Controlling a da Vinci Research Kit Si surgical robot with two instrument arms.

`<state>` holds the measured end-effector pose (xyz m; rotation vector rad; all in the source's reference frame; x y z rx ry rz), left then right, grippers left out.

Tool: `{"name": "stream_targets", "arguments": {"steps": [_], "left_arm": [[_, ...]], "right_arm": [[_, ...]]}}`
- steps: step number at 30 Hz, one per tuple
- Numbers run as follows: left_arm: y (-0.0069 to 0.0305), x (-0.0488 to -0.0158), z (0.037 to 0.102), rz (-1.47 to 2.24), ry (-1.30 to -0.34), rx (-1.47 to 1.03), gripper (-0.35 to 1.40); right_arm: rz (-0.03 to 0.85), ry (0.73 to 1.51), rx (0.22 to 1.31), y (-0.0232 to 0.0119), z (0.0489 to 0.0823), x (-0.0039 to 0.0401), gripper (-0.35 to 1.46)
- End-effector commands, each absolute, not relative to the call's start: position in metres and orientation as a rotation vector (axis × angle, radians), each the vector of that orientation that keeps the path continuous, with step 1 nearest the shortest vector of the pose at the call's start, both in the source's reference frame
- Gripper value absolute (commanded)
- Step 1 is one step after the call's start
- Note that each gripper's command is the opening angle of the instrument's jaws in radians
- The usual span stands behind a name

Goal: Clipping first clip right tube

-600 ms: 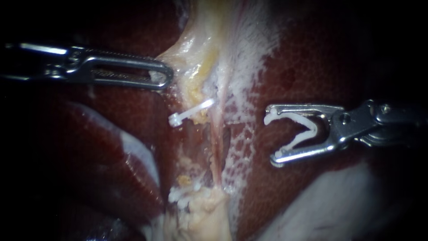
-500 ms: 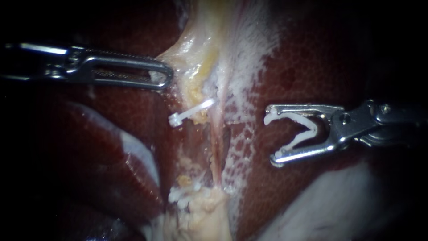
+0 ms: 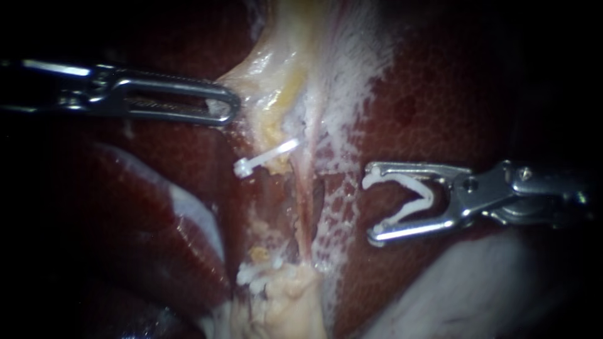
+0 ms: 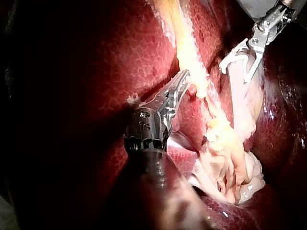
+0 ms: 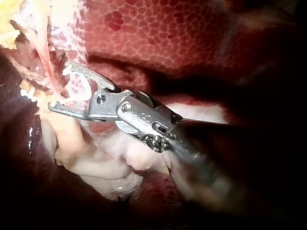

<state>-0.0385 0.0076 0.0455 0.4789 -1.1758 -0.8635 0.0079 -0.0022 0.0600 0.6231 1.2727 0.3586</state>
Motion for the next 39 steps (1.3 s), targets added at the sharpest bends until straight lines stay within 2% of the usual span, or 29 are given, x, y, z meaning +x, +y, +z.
{"name": "stream_targets", "arguments": {"steps": [1, 9, 16, 26, 39], "left_arm": [[0.0079, -0.0381, 0.0452, -0.872, -1.174, 0.477, -0.35], [0.009, -0.0366, 0.0427, -0.883, -1.182, 0.467, -0.35], [0.0086, -0.0367, 0.0421, -0.885, -1.181, 0.465, -0.35], [0.0085, -0.0367, 0.0419, -0.886, -1.18, 0.465, -0.35], [0.0084, -0.0368, 0.0416, -0.883, -1.184, 0.46, -0.35]], "right_arm": [[0.364, 1.269, 0.632, -0.0025, 0.0604, 0.0082, 0.6], [0.363, 1.255, 0.717, -0.0036, 0.0621, 0.011, 0.58], [0.239, 1.256, 0.846, -0.003, 0.0627, 0.0132, 0.54], [0.181, 1.257, 0.89, -0.0014, 0.0642, 0.0166, 0.54], [0.179, 1.256, 0.891, -0.0004, 0.0652, 0.0175, 0.54]]}}
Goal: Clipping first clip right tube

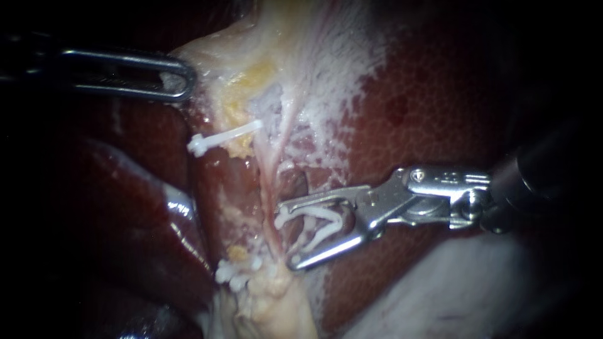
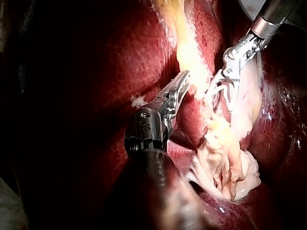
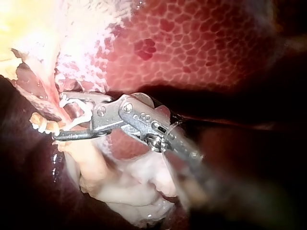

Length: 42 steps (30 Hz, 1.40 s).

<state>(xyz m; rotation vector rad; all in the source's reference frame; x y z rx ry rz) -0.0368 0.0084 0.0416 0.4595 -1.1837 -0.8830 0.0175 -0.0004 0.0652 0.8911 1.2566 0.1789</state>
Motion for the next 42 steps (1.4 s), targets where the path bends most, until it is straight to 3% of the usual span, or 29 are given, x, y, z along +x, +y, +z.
{"name": "stream_targets", "arguments": {"steps": [1, 26, 42], "left_arm": [[0.0084, -0.0368, 0.0416, -0.883, -1.184, 0.459, -0.35], [0.0084, -0.0369, 0.0415, -0.884, -1.183, 0.459, -0.35], [0.0084, -0.0369, 0.0415, -0.884, -1.183, 0.458, -0.35]], "right_arm": [[0.178, 1.256, 0.891, -0.0003, 0.0653, 0.0175, 0.54], [0.113, 1.236, 0.99, -0.0018, 0.0641, 0.0187, 0.5], [0.153, 1.18, 1.088, -0.0027, 0.0632, 0.0189, 0.37]]}}
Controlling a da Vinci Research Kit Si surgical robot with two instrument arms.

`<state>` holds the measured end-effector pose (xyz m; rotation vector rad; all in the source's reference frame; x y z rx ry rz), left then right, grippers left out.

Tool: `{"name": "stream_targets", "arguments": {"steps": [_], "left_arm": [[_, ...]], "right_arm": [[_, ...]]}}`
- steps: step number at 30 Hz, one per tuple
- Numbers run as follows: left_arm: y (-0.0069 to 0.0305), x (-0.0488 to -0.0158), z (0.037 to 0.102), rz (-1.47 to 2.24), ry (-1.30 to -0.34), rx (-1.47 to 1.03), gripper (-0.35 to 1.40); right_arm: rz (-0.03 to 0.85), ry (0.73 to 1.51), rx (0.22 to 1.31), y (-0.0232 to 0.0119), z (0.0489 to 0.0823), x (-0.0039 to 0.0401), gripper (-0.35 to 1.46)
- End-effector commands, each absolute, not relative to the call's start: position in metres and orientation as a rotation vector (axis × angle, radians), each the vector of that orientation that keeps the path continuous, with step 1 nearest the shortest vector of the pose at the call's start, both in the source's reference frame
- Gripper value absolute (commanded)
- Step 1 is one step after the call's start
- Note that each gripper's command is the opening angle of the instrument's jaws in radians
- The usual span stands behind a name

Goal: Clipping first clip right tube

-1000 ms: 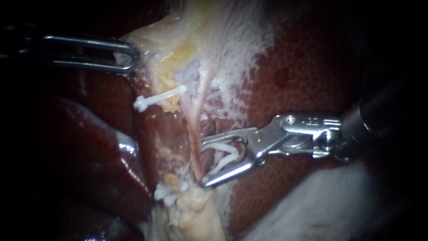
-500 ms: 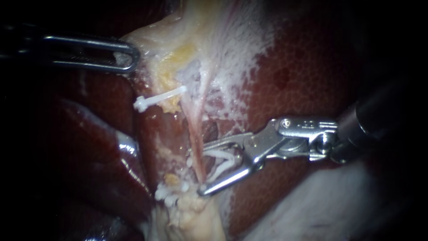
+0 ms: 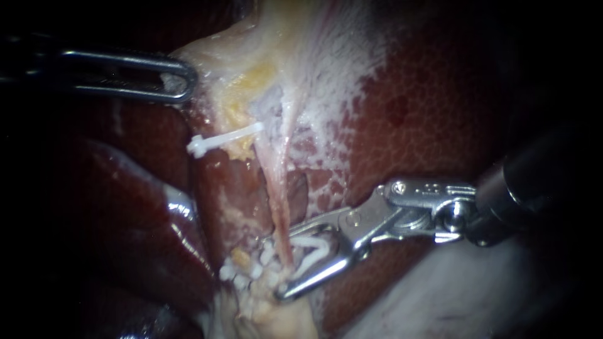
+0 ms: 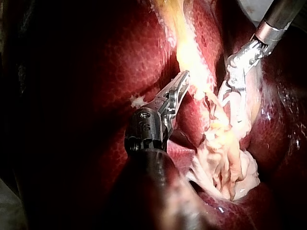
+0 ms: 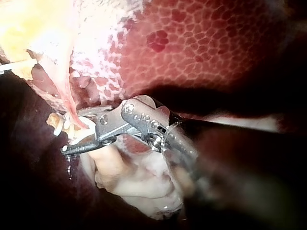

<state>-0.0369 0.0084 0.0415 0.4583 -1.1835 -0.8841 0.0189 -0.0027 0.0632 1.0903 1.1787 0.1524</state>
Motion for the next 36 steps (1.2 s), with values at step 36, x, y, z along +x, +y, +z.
{"name": "stream_targets", "arguments": {"steps": [36], "left_arm": [[0.0083, -0.037, 0.0416, -0.884, -1.183, 0.458, -0.35]], "right_arm": [[0.205, 1.096, 1.205, -0.0013, 0.0652, 0.0182, -0.35]]}}
